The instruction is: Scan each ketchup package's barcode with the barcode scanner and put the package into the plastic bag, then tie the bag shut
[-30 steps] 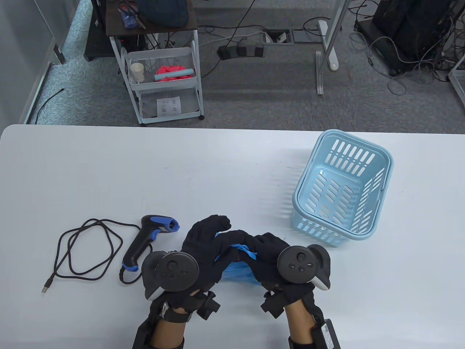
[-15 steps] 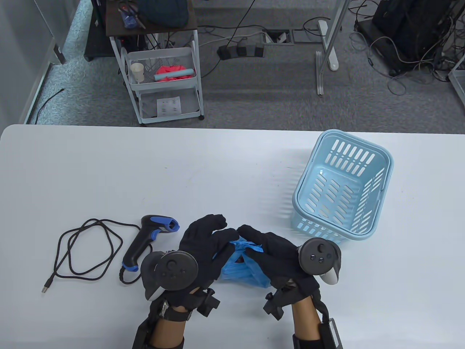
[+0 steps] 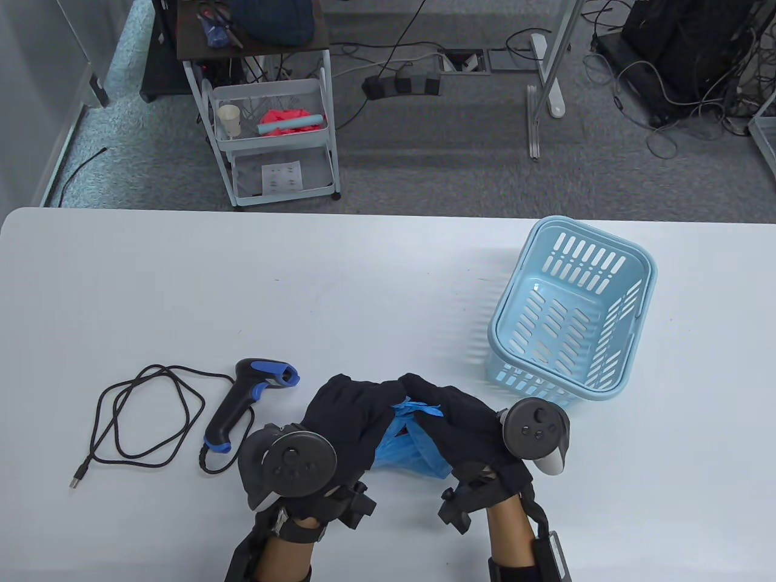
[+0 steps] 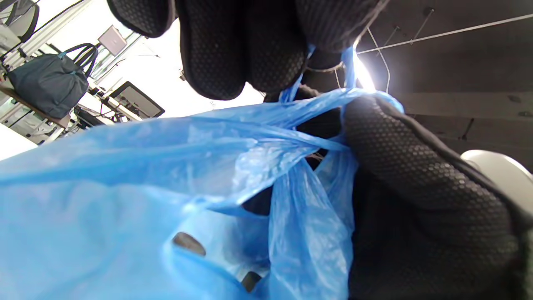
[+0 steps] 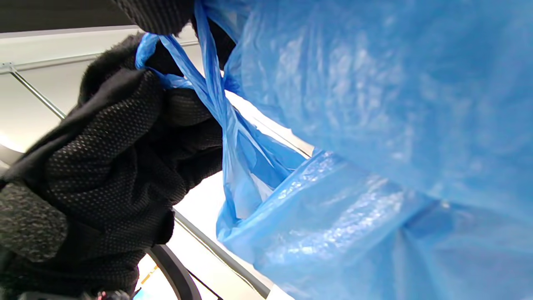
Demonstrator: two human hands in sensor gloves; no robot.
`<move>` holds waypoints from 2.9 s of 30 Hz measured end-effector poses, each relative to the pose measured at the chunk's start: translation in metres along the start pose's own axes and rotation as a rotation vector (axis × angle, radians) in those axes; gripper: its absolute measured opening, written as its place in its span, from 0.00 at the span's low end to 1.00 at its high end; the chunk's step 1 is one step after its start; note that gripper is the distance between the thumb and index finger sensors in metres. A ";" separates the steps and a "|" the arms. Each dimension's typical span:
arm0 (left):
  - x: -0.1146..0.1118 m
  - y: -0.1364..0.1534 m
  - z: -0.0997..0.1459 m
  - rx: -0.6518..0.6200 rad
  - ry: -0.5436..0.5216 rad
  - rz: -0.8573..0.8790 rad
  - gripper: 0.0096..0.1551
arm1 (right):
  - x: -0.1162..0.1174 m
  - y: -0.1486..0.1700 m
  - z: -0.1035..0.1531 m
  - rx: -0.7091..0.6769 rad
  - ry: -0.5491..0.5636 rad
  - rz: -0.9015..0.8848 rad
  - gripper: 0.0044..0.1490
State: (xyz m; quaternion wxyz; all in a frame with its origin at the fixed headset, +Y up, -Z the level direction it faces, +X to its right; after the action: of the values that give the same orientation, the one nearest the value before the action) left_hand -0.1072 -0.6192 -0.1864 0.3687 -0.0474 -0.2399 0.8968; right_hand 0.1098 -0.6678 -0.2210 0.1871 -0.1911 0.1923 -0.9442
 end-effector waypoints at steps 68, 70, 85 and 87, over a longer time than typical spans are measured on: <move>-0.044 0.041 -0.009 0.109 0.296 0.238 0.25 | 0.004 -0.010 -0.001 0.001 0.103 0.136 0.23; -0.043 0.038 -0.009 0.100 0.267 0.177 0.25 | 0.003 -0.010 -0.001 0.004 0.106 0.108 0.24; -0.042 0.018 -0.005 0.060 0.091 -0.305 0.24 | 0.004 -0.011 0.000 -0.020 0.084 0.099 0.25; -0.043 0.019 -0.006 0.070 0.087 -0.316 0.24 | 0.004 -0.012 -0.001 -0.028 0.071 0.097 0.25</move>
State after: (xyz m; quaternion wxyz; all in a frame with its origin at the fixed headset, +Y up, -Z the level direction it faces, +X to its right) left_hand -0.0870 -0.6579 -0.2040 0.5166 -0.0348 -0.1968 0.8326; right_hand 0.1028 -0.6590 -0.2153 0.2229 -0.1506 0.2211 -0.9374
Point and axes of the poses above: the tracker on the back of each hand, its own y axis roughly to the little-finger side, its own z axis roughly from the fingertips to the wrist, x = y × z, the point moved 2 cm from there along -z, roughly from the wrist to the fingertips
